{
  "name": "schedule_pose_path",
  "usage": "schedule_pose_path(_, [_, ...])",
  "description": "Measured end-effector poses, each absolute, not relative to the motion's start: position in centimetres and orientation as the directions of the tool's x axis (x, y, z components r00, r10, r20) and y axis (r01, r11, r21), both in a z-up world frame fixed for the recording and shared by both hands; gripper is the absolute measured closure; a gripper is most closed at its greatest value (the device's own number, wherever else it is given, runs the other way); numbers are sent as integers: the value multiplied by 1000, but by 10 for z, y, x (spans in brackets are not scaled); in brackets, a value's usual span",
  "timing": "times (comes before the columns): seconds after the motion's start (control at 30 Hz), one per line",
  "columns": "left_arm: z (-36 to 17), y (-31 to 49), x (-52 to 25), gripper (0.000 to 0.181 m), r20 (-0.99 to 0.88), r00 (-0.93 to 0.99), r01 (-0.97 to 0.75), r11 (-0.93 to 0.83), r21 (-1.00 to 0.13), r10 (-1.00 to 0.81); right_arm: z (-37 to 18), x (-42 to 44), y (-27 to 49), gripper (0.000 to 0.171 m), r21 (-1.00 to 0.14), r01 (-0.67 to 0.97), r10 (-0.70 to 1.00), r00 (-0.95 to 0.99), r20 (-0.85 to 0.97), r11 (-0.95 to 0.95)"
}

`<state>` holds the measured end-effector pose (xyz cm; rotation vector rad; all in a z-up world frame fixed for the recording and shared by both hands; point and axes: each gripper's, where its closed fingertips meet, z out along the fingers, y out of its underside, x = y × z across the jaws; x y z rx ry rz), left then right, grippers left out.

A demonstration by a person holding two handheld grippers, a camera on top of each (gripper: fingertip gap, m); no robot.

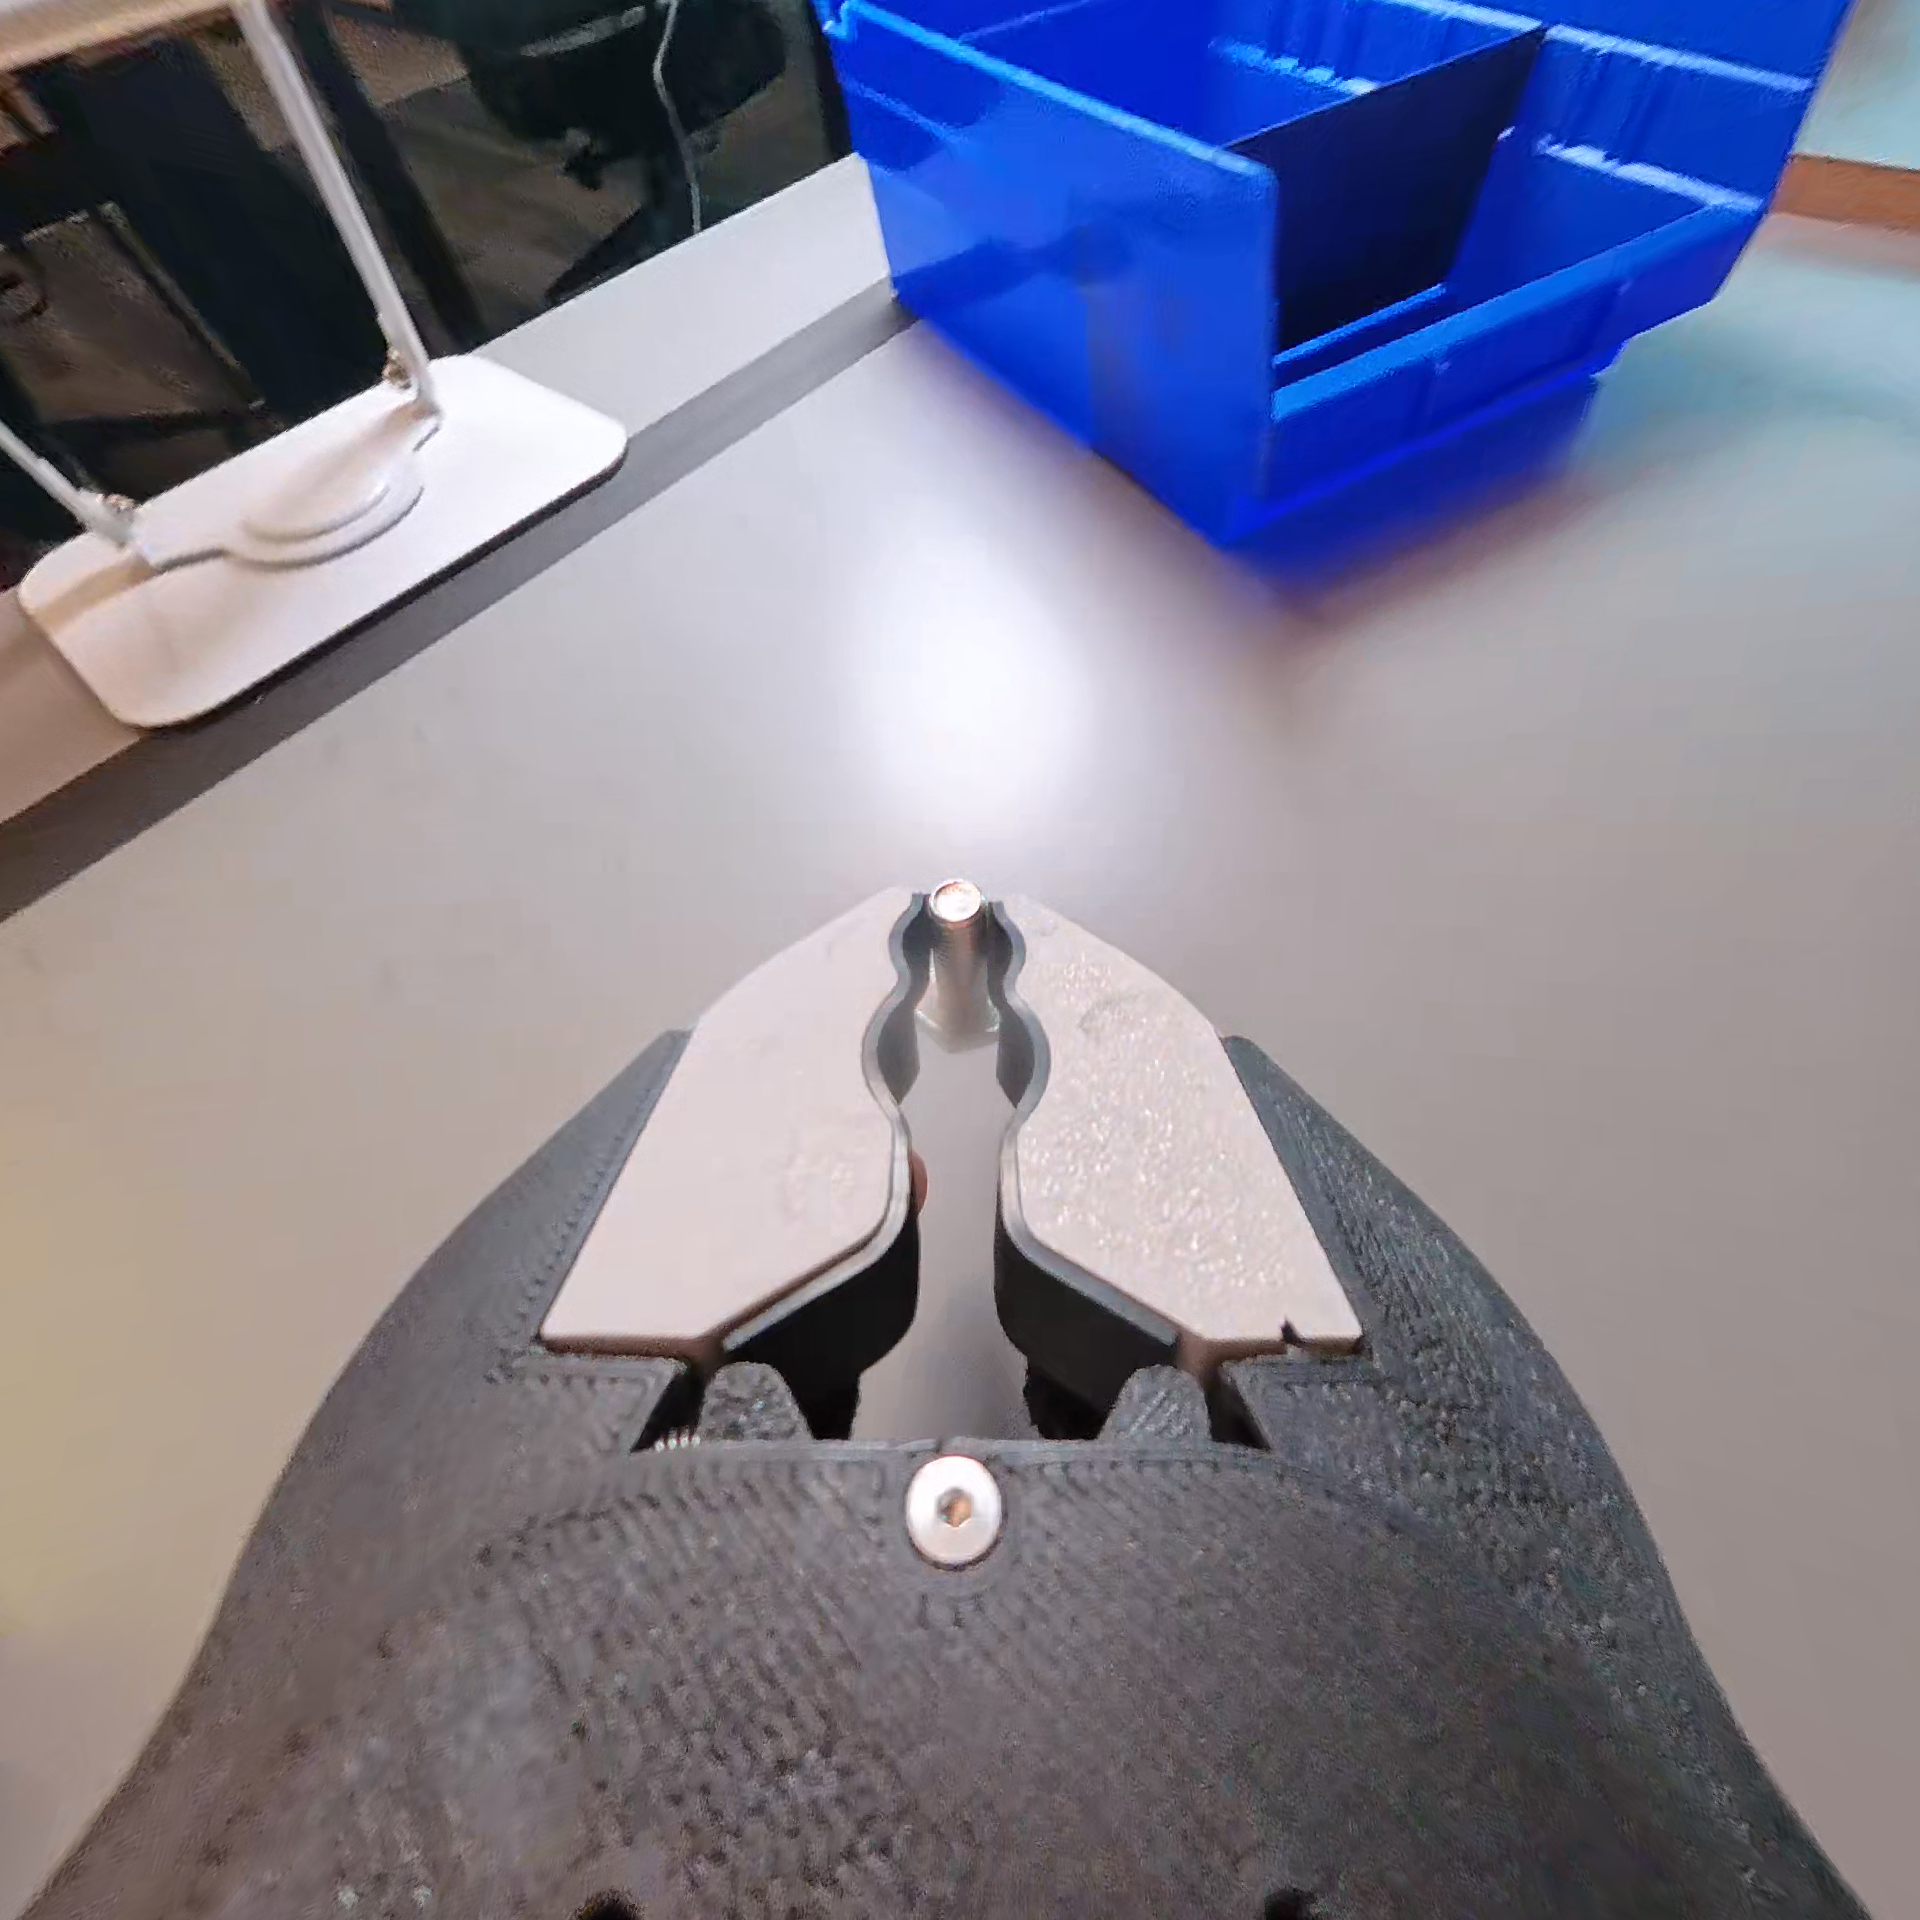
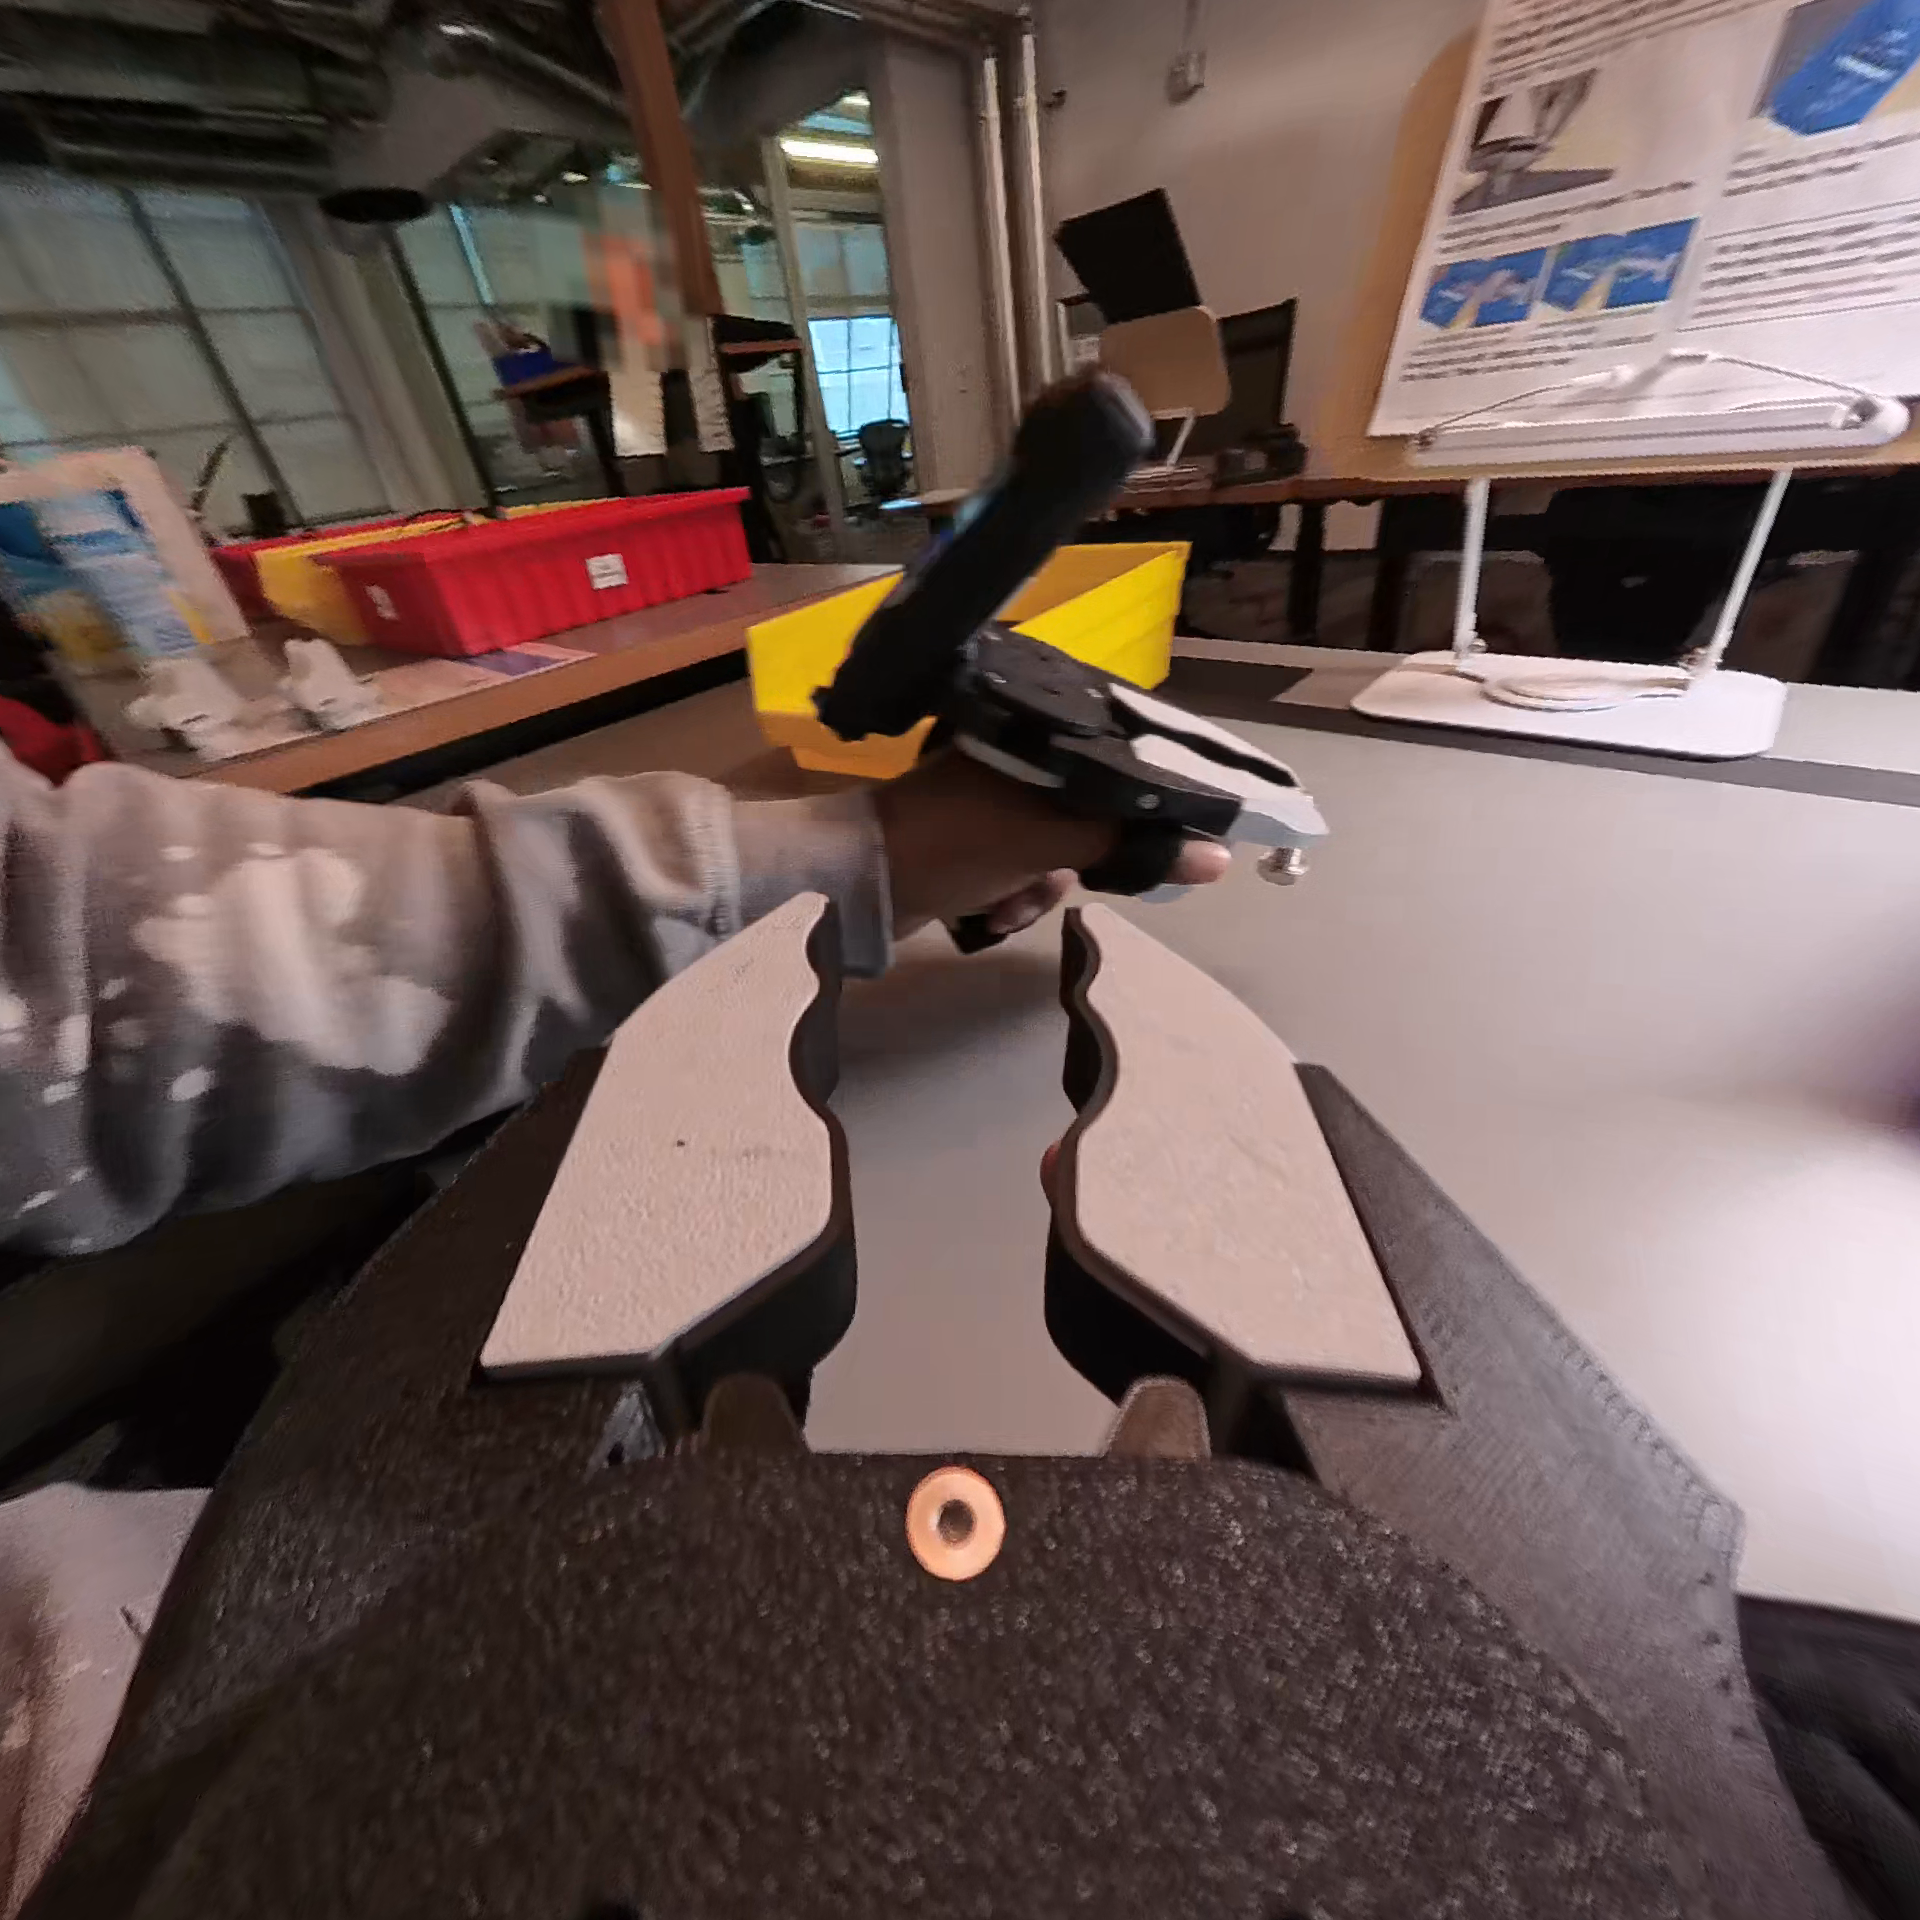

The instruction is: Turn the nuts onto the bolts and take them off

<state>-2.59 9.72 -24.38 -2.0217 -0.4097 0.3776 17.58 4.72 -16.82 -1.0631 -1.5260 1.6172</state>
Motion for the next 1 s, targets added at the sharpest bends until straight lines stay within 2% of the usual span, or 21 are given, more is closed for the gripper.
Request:
schedule_pose_path(0.17, [-269,91,-29,171,-102,840,183,-455,-871,533,-177,215,50,133,-988,88,862,-482,-154,-127])
schedule_pose_path(0.43, [-283,87,-34,171,-126,819,231,-522,-821,560,-168,282,59,133,-940,137,803,-490,-339,-314])
schedule_pose_path(0.67, [-286,84,-29,171,-214,803,186,-575,-797,556,-194,314,64,134,-903,189,791,-436,-429,-386])
schedule_pose_path(1.0, [-292,75,-36,165,-114,784,306,-540,-784,610,-206,327,59,134,-886,216,775,-431,-463,-410])
